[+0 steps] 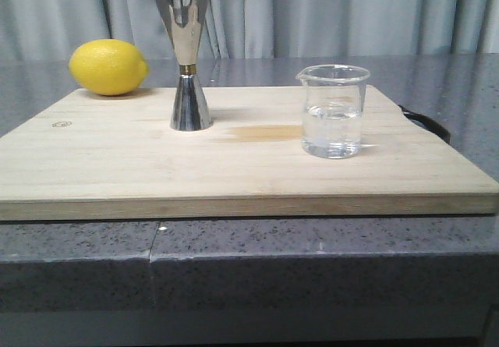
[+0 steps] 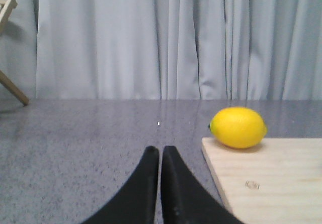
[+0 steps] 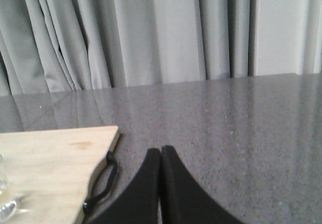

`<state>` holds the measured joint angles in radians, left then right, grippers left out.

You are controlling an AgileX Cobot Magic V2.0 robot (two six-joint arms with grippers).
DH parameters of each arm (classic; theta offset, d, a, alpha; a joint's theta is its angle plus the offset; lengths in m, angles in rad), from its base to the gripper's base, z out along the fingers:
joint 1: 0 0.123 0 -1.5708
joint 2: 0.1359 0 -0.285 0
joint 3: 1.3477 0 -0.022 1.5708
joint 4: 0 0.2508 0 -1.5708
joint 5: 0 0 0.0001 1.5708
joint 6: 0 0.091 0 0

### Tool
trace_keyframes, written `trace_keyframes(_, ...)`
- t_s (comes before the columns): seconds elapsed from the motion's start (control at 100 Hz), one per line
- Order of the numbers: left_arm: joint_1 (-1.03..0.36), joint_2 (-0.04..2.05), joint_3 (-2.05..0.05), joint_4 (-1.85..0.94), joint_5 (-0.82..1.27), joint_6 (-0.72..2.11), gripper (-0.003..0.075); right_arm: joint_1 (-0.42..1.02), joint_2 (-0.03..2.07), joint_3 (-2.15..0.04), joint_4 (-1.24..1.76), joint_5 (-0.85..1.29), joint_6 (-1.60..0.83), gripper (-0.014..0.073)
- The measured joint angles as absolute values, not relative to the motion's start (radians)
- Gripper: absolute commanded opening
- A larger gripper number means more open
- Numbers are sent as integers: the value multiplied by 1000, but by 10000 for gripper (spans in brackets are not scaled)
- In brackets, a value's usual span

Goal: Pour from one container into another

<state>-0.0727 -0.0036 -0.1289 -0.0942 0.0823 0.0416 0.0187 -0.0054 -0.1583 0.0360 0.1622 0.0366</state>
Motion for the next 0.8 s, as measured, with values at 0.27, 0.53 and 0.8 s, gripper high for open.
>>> trace_keyframes(0.27, -73, 149, -387, -97, 254, 42, -19, 19, 179, -426, 36, 327, 37, -75)
trace_keyframes(0.53, -73, 271, -442, -104, 272, 42, -19, 19, 304, -506, 36, 350, 37, -75)
trace_keyframes(0.8, -73, 278, -443, -104, 273, 43, -19, 19, 306, -506, 36, 347, 37, -75)
